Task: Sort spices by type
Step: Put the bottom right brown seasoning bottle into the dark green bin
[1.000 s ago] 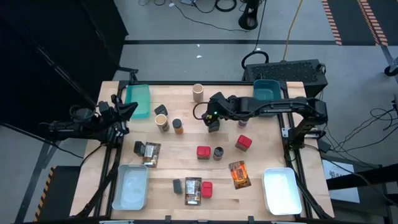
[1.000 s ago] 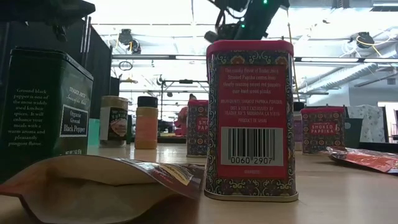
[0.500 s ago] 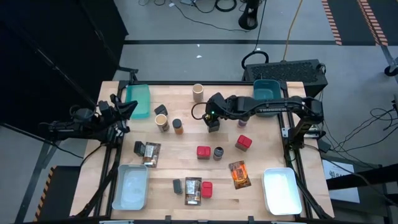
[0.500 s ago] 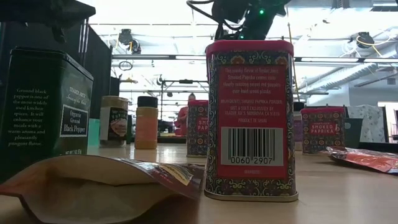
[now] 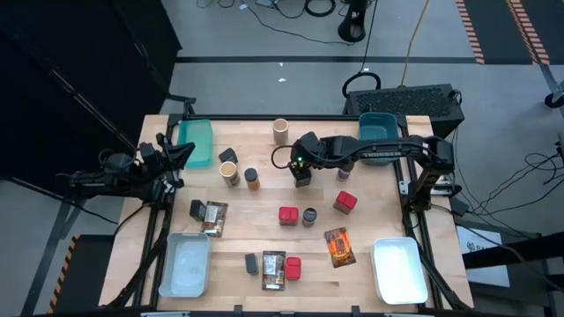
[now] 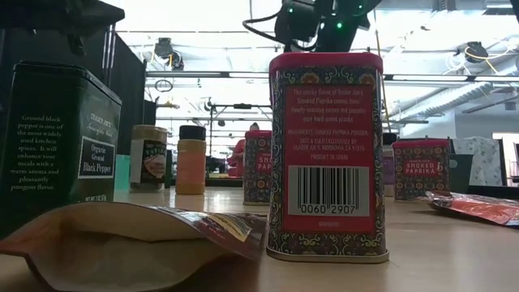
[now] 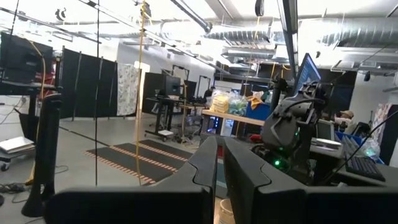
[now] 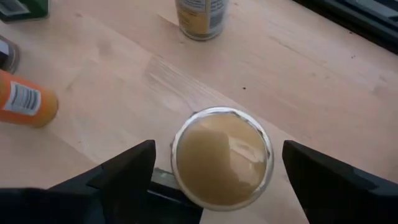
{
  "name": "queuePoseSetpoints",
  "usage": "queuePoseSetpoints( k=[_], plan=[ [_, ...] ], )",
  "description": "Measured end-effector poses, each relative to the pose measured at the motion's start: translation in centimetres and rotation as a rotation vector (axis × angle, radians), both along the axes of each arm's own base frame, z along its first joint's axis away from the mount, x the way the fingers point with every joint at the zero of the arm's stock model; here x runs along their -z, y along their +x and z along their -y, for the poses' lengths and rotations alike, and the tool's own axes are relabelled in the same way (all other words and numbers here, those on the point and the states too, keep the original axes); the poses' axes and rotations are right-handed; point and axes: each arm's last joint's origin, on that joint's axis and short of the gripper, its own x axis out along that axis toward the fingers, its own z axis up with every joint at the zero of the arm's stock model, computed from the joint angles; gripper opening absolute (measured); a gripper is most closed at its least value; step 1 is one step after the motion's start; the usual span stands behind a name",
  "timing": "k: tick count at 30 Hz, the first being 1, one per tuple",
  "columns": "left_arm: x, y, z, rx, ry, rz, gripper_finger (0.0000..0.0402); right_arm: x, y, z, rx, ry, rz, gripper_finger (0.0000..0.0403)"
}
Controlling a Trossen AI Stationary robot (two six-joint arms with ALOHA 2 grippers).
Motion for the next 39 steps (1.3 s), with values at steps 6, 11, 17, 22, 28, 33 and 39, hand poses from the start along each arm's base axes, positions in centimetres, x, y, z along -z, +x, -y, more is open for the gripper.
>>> queuePoseSetpoints(
  k=[6, 11, 17, 22, 28, 33, 39],
  plan=[
    [0.0, 0.0, 0.0, 0.0, 0.0, 0.0, 0.0029, 0.7, 0.2, 0.9, 0.021, 0.008, -0.012, 0.0338],
    [0.0, 0.0, 0.0, -0.001, 0.0, -0.002, 0.0029, 1.6, 0.7, 0.9, 0.005, 0.045, -0.012, 0.0335],
    [0.1, 0.0, 0.0, -0.007, -0.002, -0.009, 0.0029, 2.3, 0.9, 0.9, 0.013, 0.056, -0.025, 0.0329],
    [0.1, 0.0, 0.0, -0.008, -0.003, -0.009, 0.0029, 2.2, 1.0, 1.0, 0.02, 0.055, -0.014, 0.0311],
    [0.1, 0.0, 0.0, -0.008, -0.003, -0.009, 0.0029, 2.2, 0.9, 1.0, 0.034, 0.06, -0.007, 0.0249],
    [0.1, 0.0, 0.0, -0.008, -0.003, -0.009, 0.0029, 2.2, 0.9, 1.0, 0.039, 0.06, -0.006, 0.0249],
    [0.1, 0.0, 0.0, -0.008, -0.003, -0.008, 0.0029, 1.5, 0.5, 1.2, 0.013, 0.037, -0.016, 0.0249]
  ],
)
